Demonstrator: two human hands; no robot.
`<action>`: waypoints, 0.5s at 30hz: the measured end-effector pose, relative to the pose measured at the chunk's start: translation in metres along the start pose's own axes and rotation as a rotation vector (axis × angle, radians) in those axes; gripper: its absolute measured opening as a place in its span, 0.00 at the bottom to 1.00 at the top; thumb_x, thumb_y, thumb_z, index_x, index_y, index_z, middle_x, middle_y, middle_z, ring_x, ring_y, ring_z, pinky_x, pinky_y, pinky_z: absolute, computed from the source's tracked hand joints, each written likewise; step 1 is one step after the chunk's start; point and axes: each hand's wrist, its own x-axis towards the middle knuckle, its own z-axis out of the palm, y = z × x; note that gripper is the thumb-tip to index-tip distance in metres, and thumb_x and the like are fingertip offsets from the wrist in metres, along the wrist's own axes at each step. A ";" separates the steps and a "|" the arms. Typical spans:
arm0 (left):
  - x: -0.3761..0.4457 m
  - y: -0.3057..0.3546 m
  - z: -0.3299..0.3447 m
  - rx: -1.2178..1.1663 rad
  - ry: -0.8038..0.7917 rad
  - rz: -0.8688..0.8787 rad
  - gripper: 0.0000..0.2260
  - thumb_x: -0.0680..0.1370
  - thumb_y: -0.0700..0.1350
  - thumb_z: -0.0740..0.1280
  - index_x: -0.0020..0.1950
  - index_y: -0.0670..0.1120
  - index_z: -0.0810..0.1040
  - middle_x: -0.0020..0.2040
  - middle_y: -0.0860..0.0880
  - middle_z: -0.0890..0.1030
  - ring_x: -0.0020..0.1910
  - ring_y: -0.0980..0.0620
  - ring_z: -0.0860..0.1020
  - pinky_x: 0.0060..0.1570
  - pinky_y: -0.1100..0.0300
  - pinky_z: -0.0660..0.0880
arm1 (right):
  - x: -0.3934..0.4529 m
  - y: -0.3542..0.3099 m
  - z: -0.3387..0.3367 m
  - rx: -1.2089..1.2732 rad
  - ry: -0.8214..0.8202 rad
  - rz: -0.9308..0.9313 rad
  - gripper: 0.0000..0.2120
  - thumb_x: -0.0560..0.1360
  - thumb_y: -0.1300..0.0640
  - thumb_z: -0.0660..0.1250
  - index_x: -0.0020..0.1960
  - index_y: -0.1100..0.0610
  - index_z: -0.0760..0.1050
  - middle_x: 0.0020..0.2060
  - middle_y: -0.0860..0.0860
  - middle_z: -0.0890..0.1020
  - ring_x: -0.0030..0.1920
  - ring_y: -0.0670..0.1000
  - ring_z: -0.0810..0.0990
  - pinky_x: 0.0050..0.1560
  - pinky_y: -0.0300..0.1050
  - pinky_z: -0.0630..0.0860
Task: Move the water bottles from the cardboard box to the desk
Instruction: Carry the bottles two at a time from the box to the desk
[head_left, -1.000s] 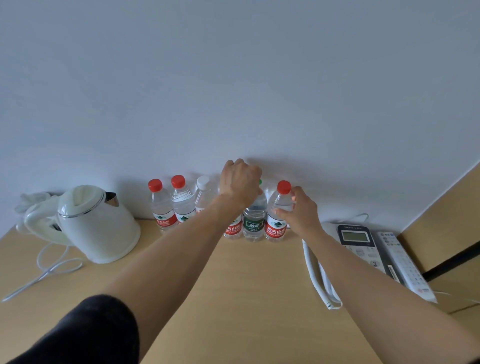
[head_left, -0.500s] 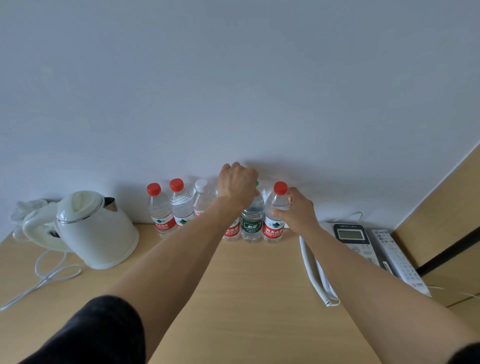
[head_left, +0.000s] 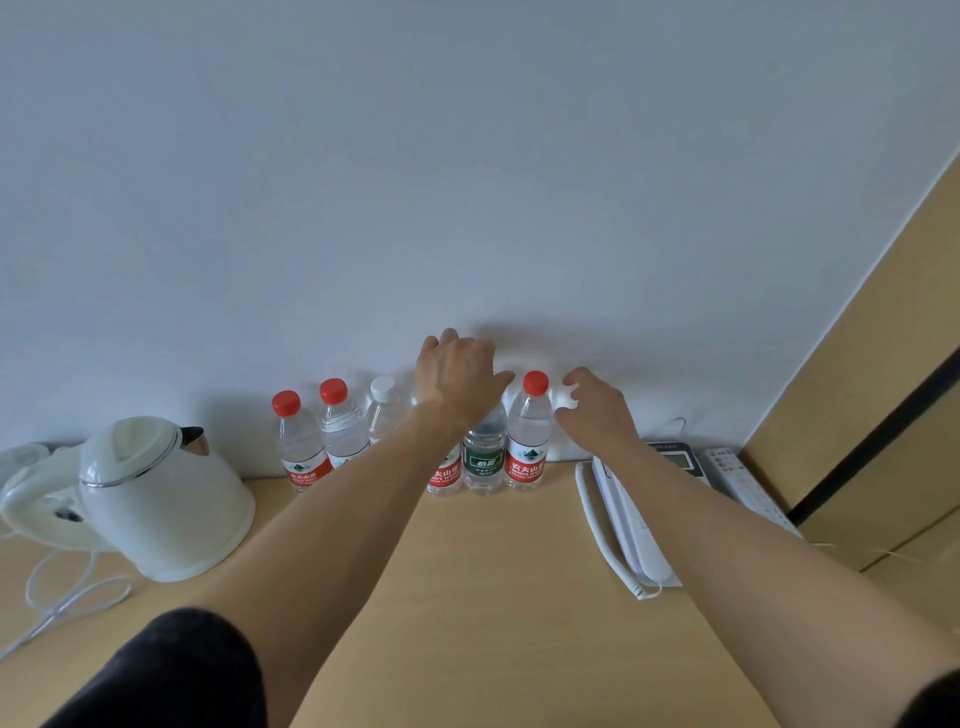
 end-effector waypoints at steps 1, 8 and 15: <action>0.001 0.003 -0.004 -0.009 0.025 0.014 0.19 0.80 0.61 0.64 0.57 0.47 0.81 0.49 0.49 0.83 0.57 0.47 0.75 0.56 0.54 0.68 | -0.001 0.000 -0.004 -0.010 0.017 0.009 0.22 0.74 0.60 0.68 0.67 0.55 0.71 0.57 0.55 0.79 0.59 0.56 0.77 0.53 0.46 0.74; 0.014 0.041 -0.023 -0.077 0.099 0.187 0.18 0.82 0.57 0.61 0.60 0.47 0.81 0.51 0.48 0.82 0.58 0.45 0.74 0.58 0.53 0.68 | -0.020 0.001 -0.037 -0.123 0.142 0.056 0.19 0.80 0.50 0.64 0.69 0.55 0.71 0.61 0.57 0.78 0.62 0.57 0.76 0.56 0.47 0.73; 0.008 0.115 -0.026 -0.120 0.012 0.398 0.19 0.83 0.56 0.59 0.67 0.48 0.77 0.59 0.48 0.80 0.63 0.46 0.73 0.62 0.51 0.68 | -0.063 0.026 -0.087 -0.301 0.182 0.195 0.22 0.82 0.48 0.60 0.73 0.54 0.67 0.63 0.57 0.76 0.62 0.58 0.75 0.59 0.53 0.76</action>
